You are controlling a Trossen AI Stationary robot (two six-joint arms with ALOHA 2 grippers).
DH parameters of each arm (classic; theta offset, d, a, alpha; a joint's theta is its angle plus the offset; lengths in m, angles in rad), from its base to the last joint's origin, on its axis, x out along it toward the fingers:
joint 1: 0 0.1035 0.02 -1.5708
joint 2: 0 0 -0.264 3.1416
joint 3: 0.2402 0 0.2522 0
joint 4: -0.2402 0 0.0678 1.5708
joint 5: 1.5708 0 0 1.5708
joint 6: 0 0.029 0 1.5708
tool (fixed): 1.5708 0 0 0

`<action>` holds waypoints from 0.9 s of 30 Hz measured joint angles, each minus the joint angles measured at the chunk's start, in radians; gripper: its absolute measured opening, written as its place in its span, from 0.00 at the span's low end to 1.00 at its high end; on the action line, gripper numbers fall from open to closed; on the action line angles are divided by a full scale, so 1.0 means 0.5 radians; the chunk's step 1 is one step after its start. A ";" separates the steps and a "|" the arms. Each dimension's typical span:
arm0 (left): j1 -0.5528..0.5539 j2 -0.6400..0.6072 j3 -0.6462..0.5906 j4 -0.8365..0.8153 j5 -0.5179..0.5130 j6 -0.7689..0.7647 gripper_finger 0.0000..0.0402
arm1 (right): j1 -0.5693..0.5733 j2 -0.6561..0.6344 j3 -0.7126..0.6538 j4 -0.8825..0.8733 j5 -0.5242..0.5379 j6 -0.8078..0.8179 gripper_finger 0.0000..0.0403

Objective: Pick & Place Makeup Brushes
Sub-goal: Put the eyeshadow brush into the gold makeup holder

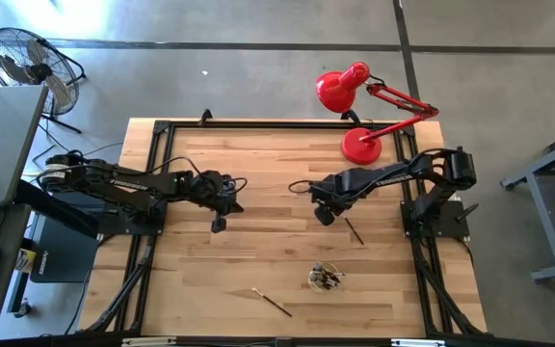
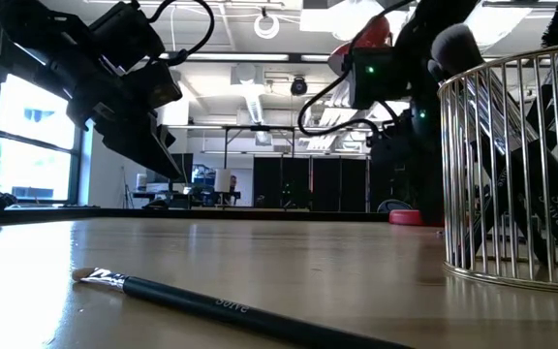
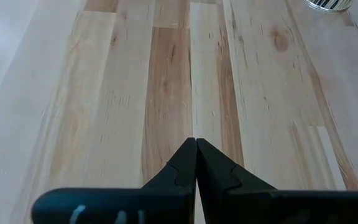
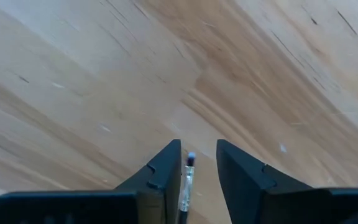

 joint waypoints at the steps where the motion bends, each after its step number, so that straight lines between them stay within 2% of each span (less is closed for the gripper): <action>1: 0.000 0.000 0.000 0.000 0.000 0.000 0.00 | 0.000 0.000 0.000 0.003 -0.003 -0.001 0.24; 11: -0.001 0.000 0.000 0.000 0.001 0.002 0.00 | 0.000 0.012 0.000 -0.006 0.013 -0.045 0.24; 20: 0.000 0.000 0.001 -0.001 0.002 0.002 0.00 | 0.005 0.180 0.013 -0.012 -0.012 -0.081 0.24; 27: -0.001 0.001 0.001 -0.011 0.002 0.002 0.00 | 0.001 0.182 0.009 -0.014 -0.125 0.015 0.19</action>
